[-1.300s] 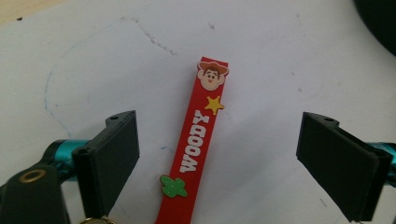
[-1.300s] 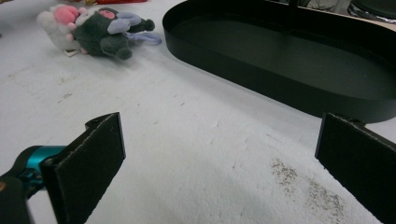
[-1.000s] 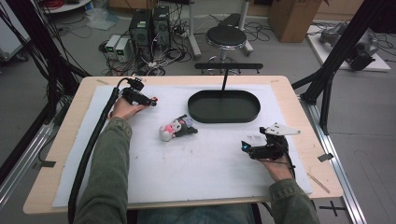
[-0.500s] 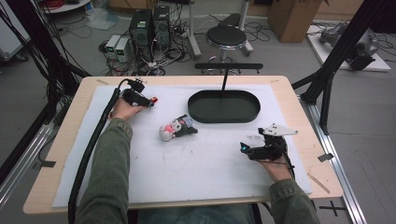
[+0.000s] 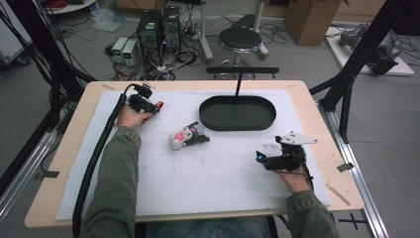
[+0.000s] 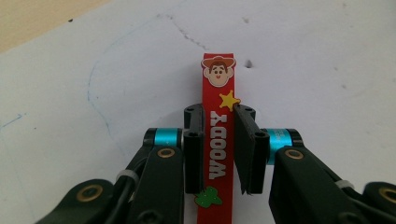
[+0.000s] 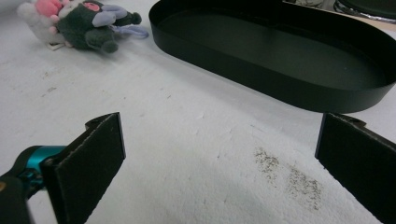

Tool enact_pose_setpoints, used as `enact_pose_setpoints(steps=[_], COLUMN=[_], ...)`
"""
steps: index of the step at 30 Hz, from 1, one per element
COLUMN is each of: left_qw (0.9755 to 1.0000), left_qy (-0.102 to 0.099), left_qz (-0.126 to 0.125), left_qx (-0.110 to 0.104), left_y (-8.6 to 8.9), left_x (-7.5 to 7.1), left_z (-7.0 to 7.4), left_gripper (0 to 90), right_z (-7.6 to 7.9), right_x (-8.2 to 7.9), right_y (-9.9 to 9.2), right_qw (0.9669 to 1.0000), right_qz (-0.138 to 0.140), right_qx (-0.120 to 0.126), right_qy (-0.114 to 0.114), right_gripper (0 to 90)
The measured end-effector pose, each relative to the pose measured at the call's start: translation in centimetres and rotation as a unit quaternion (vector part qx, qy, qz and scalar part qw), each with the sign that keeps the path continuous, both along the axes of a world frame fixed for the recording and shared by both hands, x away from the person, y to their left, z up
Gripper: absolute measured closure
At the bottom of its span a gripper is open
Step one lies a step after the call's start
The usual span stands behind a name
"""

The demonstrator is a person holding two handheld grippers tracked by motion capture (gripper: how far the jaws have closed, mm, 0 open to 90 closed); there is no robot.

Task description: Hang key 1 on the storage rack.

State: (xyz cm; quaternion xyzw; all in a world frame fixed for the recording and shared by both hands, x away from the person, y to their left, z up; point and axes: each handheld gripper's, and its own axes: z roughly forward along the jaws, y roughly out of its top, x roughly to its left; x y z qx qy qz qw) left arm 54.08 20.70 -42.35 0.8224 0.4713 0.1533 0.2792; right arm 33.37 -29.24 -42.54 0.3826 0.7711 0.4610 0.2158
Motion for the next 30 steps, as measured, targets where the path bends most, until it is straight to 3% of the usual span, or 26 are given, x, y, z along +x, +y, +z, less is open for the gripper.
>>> enact_pose_setpoints(steps=[4,7,9,14,20,28,30], left_qw=[0.9996,0.9988,0.9987,0.998,0.9975,0.9937,0.9885], left_qy=[-0.007,-0.027,-0.032,-0.012,-0.028,-0.041,-0.028], left_qz=[-0.02,-0.04,-0.039,-0.02,-0.026,-0.029,-0.034], left_qx=[-0.017,-0.003,-0.012,-0.059,-0.059,-0.1,-0.145], left_y=[-0.1,-0.4,-0.3,0.7,0.8,1.5,1.7], left_x=[-0.8,-1.7,-2.2,-2.8,-4.2,-5.5,-5.7], left_z=[1.7,3.3,4.3,6.0,8.1,10.5,11.1], left_gripper=[74.8,74.8,74.8,74.8,74.8,74.8,74.8], right_z=[0.2,0.2,0.3,0.6,0.6,0.6,0.7], right_x=[-0.2,-0.2,-0.2,-0.3,-0.2,-0.1,-0.1], right_y=[-0.2,-0.2,-0.2,-0.1,-0.2,-0.1,-0.1], right_qw=[1.0,1.0,1.0,0.9997,0.9996,0.9993,0.9993], right_qz=[-0.001,0.0,0.001,0.003,0.006,0.014,0.014], right_qx=[0.003,0.004,0.006,0.018,0.021,0.027,0.031], right_qy=[-0.004,-0.007,-0.007,-0.014,-0.017,-0.02,-0.019], right_gripper=[0.8,0.7,0.7,0.7,0.7,0.8,0.7])
